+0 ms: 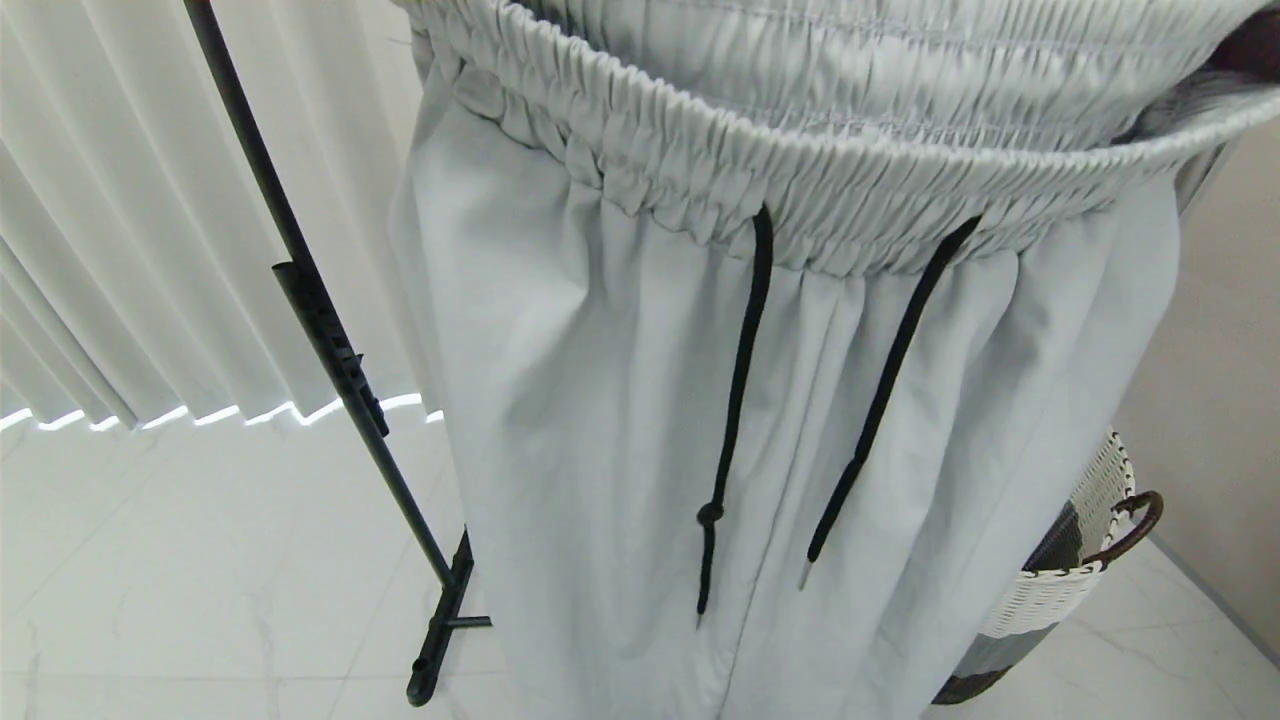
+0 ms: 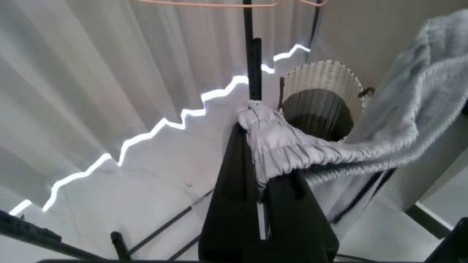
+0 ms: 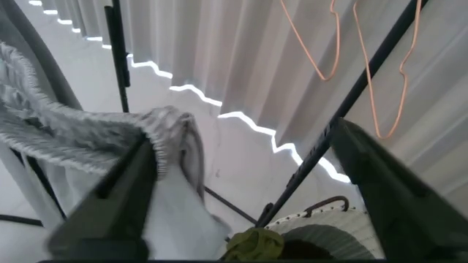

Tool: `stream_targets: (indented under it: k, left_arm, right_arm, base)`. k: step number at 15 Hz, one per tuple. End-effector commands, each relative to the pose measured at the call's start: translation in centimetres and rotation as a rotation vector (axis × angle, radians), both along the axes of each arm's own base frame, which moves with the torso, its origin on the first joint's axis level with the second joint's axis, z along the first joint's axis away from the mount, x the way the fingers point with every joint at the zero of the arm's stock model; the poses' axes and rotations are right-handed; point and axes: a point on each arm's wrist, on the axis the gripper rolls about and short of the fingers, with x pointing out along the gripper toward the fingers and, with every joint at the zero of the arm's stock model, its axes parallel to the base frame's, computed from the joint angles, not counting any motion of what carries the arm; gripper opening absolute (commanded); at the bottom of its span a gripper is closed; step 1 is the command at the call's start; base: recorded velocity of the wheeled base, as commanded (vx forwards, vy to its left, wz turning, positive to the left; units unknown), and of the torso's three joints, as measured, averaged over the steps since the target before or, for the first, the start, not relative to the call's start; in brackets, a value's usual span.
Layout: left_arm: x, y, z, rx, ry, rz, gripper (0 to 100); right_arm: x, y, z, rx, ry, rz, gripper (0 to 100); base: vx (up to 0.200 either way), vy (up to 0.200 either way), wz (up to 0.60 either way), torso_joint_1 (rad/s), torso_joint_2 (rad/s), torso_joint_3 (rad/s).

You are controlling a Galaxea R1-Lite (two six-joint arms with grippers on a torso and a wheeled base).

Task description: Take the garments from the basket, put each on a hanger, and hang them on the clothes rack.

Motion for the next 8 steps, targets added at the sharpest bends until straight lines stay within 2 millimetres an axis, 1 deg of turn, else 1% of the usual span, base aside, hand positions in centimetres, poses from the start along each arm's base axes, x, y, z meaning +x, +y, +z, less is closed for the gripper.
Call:
stream_targets:
  k: [1, 3, 5, 7, 8]
  left_arm:
    - [0.3, 0.3, 0.0, 0.000, -0.001, 0.030, 0]
    - [1.7, 0.9, -0.3, 0.015, 0.000, 0.160, 0]
    - [2.4, 1.5, -0.3, 0.014, 0.000, 0.226, 0]
    - [2.4, 1.7, -0.4, 0.017, 0.001, 0.235, 0]
    - [2.0, 2.3, -0.6, 0.028, 0.001, 0.237, 0]
  right_arm:
    - [-0.3, -0.4, -0.5, -0.011, 0.004, 0.004, 100]
    - [-1.2, -1.2, -1.1, -0.016, 0.004, 0.032, 100]
    - [-2.3, -1.7, -1.4, -0.007, -0.001, 0.099, 100]
    - [-2.7, -2.2, -1.8, -0.010, 0.001, 0.109, 100]
    - [-2.8, -2.8, -2.1, -0.017, 0.011, 0.078, 100]
  base:
    - [0.000, 0.000, 0.00, 0.000, 0.00, 0.000]
    - [0.000, 0.000, 0.00, 0.000, 0.00, 0.000]
    - [0.000, 0.000, 0.00, 0.000, 0.00, 0.000]
    - [0.000, 0.000, 0.00, 0.000, 0.00, 0.000]
    - [0.000, 0.000, 0.00, 0.000, 0.00, 0.000]
